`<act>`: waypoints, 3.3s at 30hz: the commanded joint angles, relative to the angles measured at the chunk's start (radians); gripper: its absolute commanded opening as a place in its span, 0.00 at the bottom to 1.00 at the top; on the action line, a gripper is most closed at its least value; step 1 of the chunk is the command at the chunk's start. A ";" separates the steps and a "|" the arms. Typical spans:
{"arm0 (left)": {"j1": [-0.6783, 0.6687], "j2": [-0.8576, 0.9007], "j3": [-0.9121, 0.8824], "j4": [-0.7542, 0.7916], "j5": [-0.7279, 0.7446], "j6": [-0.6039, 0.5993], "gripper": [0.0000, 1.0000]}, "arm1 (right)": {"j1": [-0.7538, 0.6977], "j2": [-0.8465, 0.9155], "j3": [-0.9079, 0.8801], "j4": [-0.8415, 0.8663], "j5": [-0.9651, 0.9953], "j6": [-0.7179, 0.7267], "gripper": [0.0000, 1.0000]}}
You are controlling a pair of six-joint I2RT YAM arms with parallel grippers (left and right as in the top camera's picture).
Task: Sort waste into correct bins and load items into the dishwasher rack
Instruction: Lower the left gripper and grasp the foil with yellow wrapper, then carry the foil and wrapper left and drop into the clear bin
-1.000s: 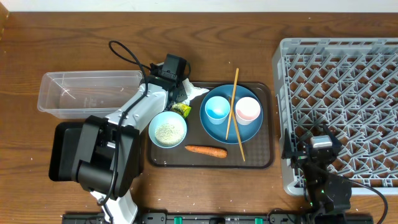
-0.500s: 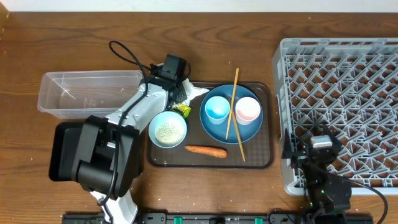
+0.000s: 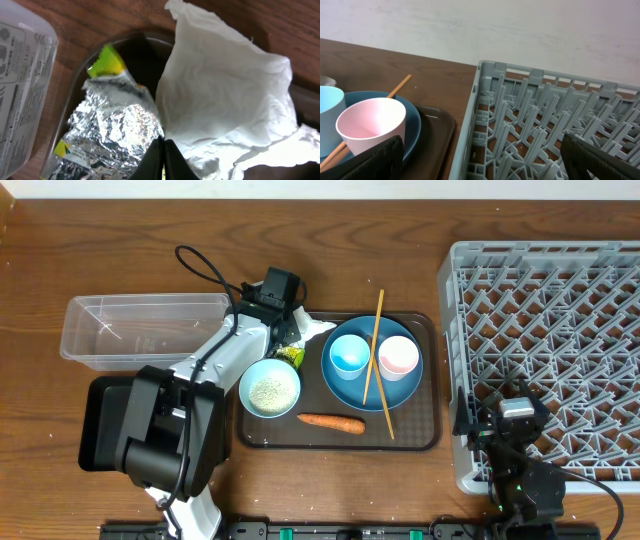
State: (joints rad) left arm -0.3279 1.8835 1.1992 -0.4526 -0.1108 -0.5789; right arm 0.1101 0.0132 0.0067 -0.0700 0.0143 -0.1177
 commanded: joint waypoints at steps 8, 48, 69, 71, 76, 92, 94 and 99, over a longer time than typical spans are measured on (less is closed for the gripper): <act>-0.001 -0.266 -0.009 -0.111 -0.013 0.010 0.06 | -0.007 -0.002 -0.001 -0.004 -0.004 -0.011 0.99; -0.001 -0.086 -0.011 -0.193 0.100 0.137 0.50 | -0.006 -0.002 -0.001 -0.004 -0.004 -0.011 0.99; 0.000 0.067 0.000 -0.115 0.092 0.141 0.06 | -0.006 -0.002 -0.001 -0.004 -0.004 -0.011 0.99; 0.000 0.052 0.008 -0.125 0.092 0.141 0.06 | -0.006 -0.002 -0.001 -0.004 -0.004 -0.011 0.99; 0.000 -0.042 0.012 -0.153 0.092 0.141 0.06 | -0.007 -0.002 -0.001 -0.004 -0.004 -0.011 0.99; 0.005 -0.370 0.012 -0.152 -0.180 0.100 0.06 | -0.007 -0.002 -0.001 -0.004 -0.004 -0.011 0.99; 0.015 -0.372 0.012 -0.153 -0.243 0.052 0.06 | -0.007 -0.002 -0.001 -0.004 -0.004 -0.011 0.99; 0.073 -0.372 0.000 -0.153 -0.288 -0.016 0.06 | -0.007 -0.002 -0.001 -0.004 -0.004 -0.011 0.99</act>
State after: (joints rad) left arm -0.2924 1.5166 1.1973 -0.6025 -0.3103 -0.5266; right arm 0.1101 0.0132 0.0067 -0.0700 0.0143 -0.1177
